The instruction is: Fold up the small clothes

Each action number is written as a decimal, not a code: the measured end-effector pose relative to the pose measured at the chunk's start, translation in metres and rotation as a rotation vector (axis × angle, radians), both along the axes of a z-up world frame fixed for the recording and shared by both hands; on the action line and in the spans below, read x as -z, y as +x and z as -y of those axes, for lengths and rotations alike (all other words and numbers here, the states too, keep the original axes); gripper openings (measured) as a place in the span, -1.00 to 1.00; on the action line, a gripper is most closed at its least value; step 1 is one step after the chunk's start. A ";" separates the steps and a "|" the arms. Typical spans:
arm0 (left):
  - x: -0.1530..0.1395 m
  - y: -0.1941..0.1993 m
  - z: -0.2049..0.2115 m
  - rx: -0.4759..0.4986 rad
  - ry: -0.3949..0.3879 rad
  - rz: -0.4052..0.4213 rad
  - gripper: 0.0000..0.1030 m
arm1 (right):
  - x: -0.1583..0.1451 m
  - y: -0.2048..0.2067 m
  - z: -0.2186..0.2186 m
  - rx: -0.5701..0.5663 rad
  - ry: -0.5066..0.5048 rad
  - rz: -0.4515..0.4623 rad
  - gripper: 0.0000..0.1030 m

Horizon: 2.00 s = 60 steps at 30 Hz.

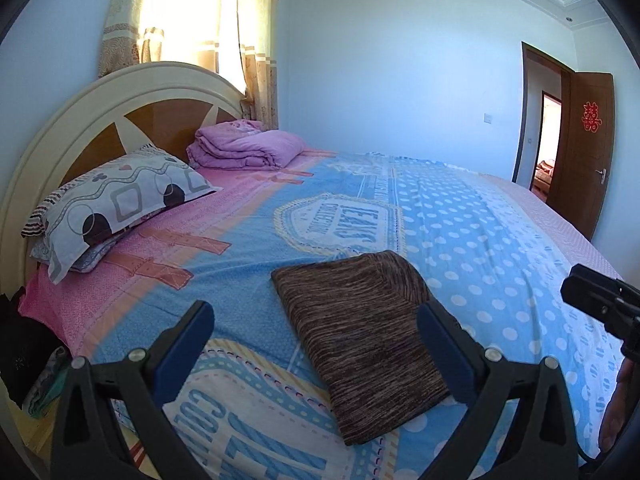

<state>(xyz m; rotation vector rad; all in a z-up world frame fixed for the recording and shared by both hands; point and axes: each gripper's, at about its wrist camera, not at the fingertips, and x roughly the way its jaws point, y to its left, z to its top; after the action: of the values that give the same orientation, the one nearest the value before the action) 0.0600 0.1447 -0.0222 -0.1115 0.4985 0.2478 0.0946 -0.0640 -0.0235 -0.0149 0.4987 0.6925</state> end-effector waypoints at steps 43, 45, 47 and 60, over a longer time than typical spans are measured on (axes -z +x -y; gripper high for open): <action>0.005 -0.002 -0.002 0.005 0.001 -0.009 1.00 | 0.007 -0.007 -0.001 -0.015 0.002 -0.008 0.28; 0.006 -0.001 -0.001 0.012 0.003 -0.012 1.00 | 0.006 -0.008 0.000 -0.013 0.006 -0.005 0.28; 0.005 0.000 -0.001 0.020 0.004 -0.016 1.00 | 0.004 -0.009 0.000 -0.010 0.006 0.005 0.28; -0.007 -0.003 -0.003 -0.046 0.065 0.026 1.00 | 0.002 -0.014 -0.002 -0.019 0.007 0.020 0.28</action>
<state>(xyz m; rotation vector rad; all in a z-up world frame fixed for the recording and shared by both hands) 0.0567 0.1475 -0.0147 -0.0633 0.4621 0.3071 0.0809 -0.0623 -0.0255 -0.0198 0.4777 0.7116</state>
